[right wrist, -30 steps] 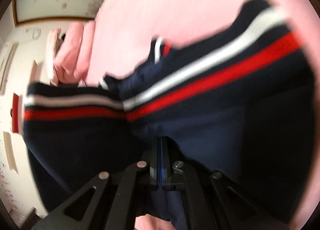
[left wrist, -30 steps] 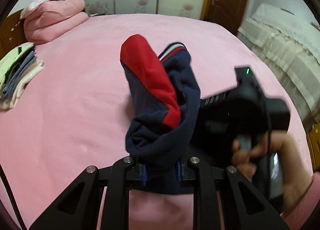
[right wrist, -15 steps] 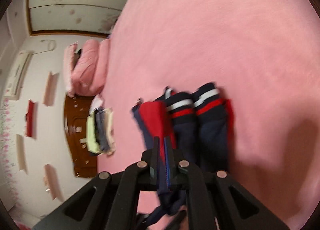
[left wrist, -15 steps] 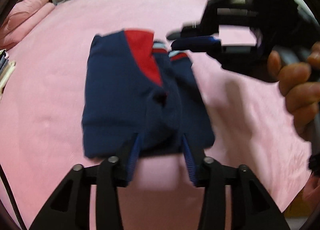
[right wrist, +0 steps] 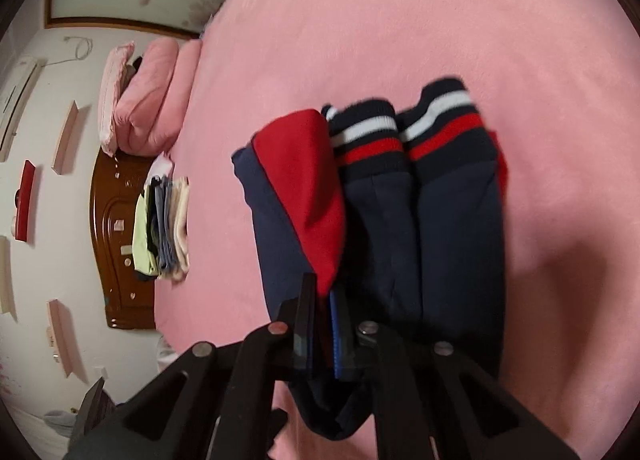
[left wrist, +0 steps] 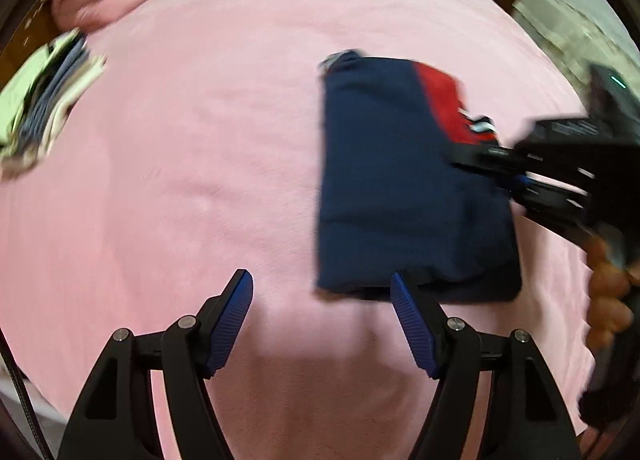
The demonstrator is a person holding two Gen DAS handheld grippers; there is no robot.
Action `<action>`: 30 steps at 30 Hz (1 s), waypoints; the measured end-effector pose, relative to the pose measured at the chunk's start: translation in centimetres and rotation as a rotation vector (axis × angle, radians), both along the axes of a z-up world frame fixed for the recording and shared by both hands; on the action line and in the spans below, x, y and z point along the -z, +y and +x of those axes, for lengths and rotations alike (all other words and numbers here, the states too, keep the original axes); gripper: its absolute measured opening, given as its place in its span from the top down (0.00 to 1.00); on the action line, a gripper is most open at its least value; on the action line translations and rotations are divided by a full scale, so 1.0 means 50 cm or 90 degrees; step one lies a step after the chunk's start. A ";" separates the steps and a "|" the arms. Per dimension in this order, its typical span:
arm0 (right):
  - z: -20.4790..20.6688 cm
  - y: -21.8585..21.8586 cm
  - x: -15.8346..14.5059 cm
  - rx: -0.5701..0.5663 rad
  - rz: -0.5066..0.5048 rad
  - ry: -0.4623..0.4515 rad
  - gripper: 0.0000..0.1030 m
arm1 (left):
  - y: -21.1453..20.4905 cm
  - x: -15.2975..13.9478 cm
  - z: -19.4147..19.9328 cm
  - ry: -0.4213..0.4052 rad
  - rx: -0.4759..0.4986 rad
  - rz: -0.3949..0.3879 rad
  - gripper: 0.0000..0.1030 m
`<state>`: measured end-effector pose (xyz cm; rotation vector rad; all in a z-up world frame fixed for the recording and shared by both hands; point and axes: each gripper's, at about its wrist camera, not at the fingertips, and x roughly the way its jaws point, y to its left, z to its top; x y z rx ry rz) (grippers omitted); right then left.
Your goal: Fold large clothes
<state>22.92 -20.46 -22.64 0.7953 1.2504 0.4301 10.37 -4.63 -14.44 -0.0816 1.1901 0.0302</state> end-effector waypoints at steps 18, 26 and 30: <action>-0.036 -0.054 0.005 0.066 -0.090 0.061 0.58 | 0.042 -0.011 0.069 -0.020 0.000 0.017 0.32; -0.061 -0.073 -0.025 0.134 0.008 0.004 0.92 | 0.050 -0.019 0.083 -0.023 -0.020 0.011 0.32; -0.116 -0.114 -0.060 0.190 -0.089 -0.010 0.92 | 0.044 -0.016 0.098 -0.002 0.006 -0.035 0.32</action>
